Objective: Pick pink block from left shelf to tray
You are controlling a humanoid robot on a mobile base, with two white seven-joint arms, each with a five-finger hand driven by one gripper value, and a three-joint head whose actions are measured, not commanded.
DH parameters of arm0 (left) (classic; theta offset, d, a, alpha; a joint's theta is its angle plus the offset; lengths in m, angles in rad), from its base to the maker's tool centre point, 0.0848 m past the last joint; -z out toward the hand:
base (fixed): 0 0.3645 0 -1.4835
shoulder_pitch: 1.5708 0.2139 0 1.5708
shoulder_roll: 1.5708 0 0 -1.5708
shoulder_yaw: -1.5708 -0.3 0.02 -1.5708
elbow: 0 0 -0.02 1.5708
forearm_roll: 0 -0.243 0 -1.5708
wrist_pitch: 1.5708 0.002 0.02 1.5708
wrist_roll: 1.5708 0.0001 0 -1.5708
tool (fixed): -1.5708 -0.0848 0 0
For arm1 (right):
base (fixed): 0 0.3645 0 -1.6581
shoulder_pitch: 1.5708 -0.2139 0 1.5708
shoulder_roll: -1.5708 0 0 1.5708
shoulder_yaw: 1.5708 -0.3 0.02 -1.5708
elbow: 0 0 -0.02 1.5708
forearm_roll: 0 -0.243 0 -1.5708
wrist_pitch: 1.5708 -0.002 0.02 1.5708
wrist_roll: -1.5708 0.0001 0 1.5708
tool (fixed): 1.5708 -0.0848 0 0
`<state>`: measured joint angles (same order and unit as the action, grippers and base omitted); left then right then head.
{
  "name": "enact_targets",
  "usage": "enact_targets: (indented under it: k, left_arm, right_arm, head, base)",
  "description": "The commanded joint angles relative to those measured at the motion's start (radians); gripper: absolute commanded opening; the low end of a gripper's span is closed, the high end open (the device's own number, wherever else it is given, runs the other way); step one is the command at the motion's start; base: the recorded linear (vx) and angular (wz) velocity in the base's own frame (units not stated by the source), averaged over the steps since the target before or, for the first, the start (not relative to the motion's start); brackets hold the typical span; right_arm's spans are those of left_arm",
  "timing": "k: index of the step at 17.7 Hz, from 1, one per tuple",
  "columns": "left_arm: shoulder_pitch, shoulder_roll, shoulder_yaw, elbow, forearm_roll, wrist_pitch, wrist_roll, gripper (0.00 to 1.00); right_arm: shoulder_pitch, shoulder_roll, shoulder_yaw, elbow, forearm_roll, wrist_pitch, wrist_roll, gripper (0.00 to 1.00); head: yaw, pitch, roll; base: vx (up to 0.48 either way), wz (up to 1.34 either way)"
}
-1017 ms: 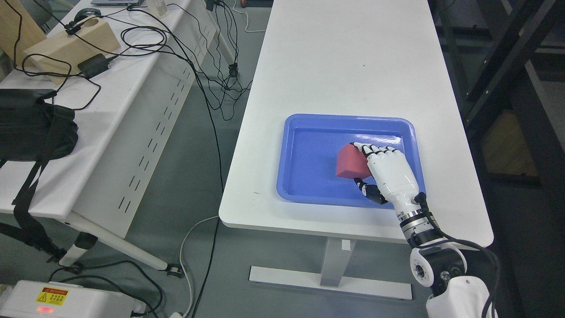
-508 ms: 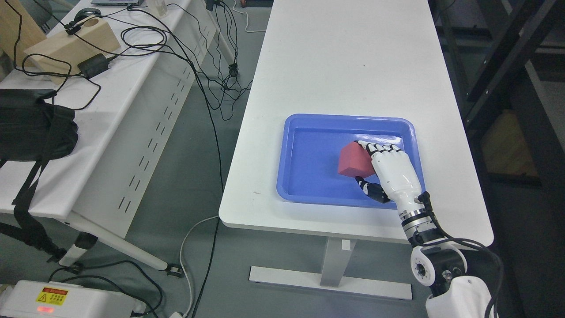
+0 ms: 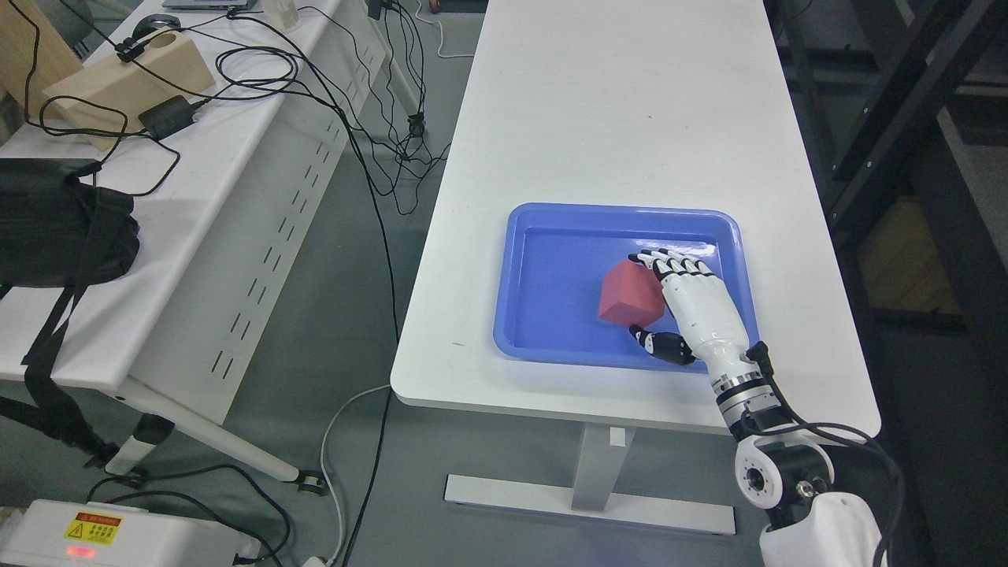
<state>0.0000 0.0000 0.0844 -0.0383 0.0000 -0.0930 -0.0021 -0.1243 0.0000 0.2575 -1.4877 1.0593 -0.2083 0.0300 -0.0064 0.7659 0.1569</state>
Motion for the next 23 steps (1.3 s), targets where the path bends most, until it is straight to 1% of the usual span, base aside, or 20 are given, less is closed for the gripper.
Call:
enact_targets:
  k: [1,3,4,5,7,8,13,18,20,23]
  left_arm:
    - [-0.011,0.017,0.0,0.0,-0.002,-0.001,0.001,1.0]
    - [-0.011,0.017,0.0,0.0,-0.002,-0.001,0.001,1.0]
    - [-0.011,0.017,0.0,0.0,-0.002,-0.001,0.001,1.0]
    - [-0.012,0.017,0.0,0.0,-0.002,-0.001,0.001,1.0]
    - [-0.011,0.017,0.0,0.0,-0.002,-0.001,0.001,1.0]
    - [-0.011,0.017,0.0,0.0,-0.002,-0.001,0.001,1.0]
    - [-0.011,0.017,0.0,0.0,-0.002,-0.001,0.001,1.0]
    - [-0.011,0.017,0.0,0.0,-0.002,-0.001,0.001,1.0]
    - [-0.011,0.017,0.0,0.0,-0.002,-0.001,0.001,1.0]
    - [-0.011,0.017,0.0,0.0,-0.002,-0.001,0.001,1.0]
  right_arm:
    - [-0.156,-0.017,-0.011,0.0,-0.12,0.001,0.016,0.93]
    - [-0.158,-0.017,-0.011,0.0,-0.14,0.001,0.024,0.99]
    - [-0.156,-0.017,-0.012,0.0,-0.184,-0.002,0.018,0.99]
    - [-0.156,-0.017,-0.018,0.0,-0.271,-0.005,0.018,0.99]
    - [-0.156,-0.017,-0.055,0.0,-0.542,-0.011,0.033,0.99]
    - [-0.156,-0.017,-0.073,0.0,-0.614,-0.01,0.053,0.99]
    - [-0.132,-0.017,-0.133,0.0,-0.728,-0.01,0.073,0.99]
    - [-0.103,-0.017,-0.196,-0.002,-0.771,0.009,0.074,1.0]
    - [-0.081,-0.017,-0.205,-0.003,-0.772,0.067,0.076,1.0]
    - [-0.066,-0.017,-0.207,-0.005,-0.772,0.15,0.113,1.0]
  head:
    - [0.0,0.0,0.0]
    - [0.0,0.0,0.0]
    - [0.0,0.0,0.0]
    - [0.0,0.0,0.0]
    - [0.0,0.0,0.0]
    - [0.0,0.0,0.0]
    - [0.0,0.0,0.0]
    - [0.0,0.0,0.0]
    - [0.0,0.0,0.0]
    - [0.0,0.0,0.0]
  base:
    - [0.0,0.0]
    - [0.0,0.0]
    - [0.0,0.0]
    - [0.0,0.0]
    - [0.0,0.0]
    - [0.0,0.0]
    - [-0.033,0.0]
    - [-0.131,0.0]
    - [-0.181,-0.02]
    - [-0.209,-0.1]
